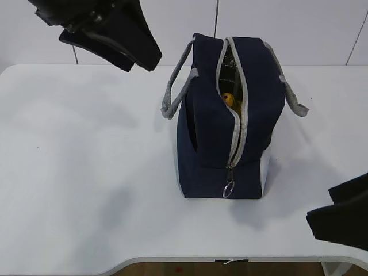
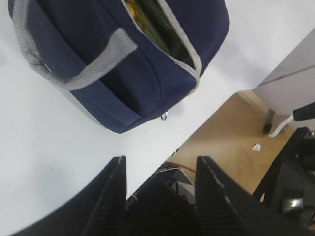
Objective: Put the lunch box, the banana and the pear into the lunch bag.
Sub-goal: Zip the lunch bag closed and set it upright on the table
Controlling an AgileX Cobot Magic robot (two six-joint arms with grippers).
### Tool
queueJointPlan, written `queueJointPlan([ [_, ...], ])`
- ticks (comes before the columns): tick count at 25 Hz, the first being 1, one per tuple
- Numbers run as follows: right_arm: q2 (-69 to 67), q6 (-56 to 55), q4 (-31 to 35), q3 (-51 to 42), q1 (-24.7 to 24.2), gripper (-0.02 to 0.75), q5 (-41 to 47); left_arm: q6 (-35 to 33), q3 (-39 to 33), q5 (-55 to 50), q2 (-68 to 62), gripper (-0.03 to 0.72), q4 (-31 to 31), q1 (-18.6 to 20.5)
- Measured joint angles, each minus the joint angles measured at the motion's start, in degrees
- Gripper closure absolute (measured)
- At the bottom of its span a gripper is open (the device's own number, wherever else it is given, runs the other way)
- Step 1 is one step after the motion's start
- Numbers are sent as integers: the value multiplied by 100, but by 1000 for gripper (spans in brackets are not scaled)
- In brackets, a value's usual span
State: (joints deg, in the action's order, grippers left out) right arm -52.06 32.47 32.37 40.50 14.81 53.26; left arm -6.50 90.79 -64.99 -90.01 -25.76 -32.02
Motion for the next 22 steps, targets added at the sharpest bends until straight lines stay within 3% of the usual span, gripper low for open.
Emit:
queueJointPlan([
  [10, 123, 670, 388, -429, 0, 244, -678, 18, -436, 303, 125, 338, 773, -663],
  [22, -766, 1145, 661, -429, 0, 244, -1049, -190, -1263, 1104, 138, 338, 1195, -676],
])
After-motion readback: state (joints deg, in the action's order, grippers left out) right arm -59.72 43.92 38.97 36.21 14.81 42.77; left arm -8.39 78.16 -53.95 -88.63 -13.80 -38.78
